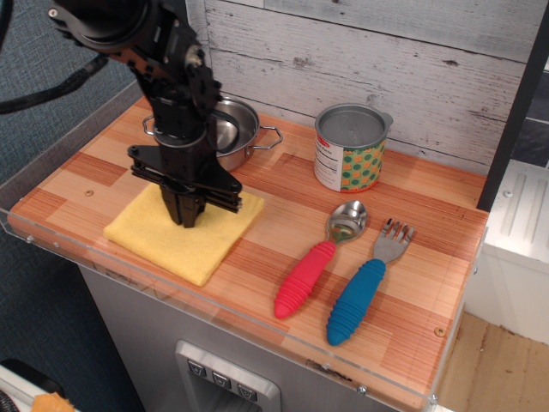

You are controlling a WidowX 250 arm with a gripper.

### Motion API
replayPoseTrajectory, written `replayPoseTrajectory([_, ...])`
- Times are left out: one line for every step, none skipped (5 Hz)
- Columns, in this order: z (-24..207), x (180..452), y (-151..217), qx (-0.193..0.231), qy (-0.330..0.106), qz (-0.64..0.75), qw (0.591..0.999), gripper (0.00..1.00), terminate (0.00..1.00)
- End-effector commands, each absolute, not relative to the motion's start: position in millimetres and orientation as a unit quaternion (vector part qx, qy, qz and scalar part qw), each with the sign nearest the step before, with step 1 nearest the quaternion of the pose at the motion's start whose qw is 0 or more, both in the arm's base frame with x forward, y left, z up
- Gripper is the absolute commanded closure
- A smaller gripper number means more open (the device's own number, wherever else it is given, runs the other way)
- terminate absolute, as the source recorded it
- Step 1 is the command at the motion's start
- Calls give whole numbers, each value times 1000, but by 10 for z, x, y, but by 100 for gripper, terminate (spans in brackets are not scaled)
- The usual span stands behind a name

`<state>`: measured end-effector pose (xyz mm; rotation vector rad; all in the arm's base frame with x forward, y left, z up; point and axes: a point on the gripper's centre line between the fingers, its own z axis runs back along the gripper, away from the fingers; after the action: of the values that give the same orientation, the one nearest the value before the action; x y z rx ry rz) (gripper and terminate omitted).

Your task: Push the yellow cloth to the left of the red spoon

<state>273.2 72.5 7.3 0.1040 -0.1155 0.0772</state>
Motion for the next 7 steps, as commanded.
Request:
replayPoseTrajectory([73,2701,502,43,-52,24,997,100,0])
replayPoseTrajectory([86,2717,403,43,-57,29,997,100,0])
replayPoseTrajectory([106,2734,322,33,-59,41,997,100,0])
replayPoseTrajectory([92,2732,268,35,-60,38,997,100,0])
replayPoseTrajectory([116,2737,280,33,-62,44,997,100,0])
replayPoseTrajectory([171,2710,349,36,-58,66,995,100,0])
replayPoseTrajectory([286,2683,431,39,-51,100,993,0,0])
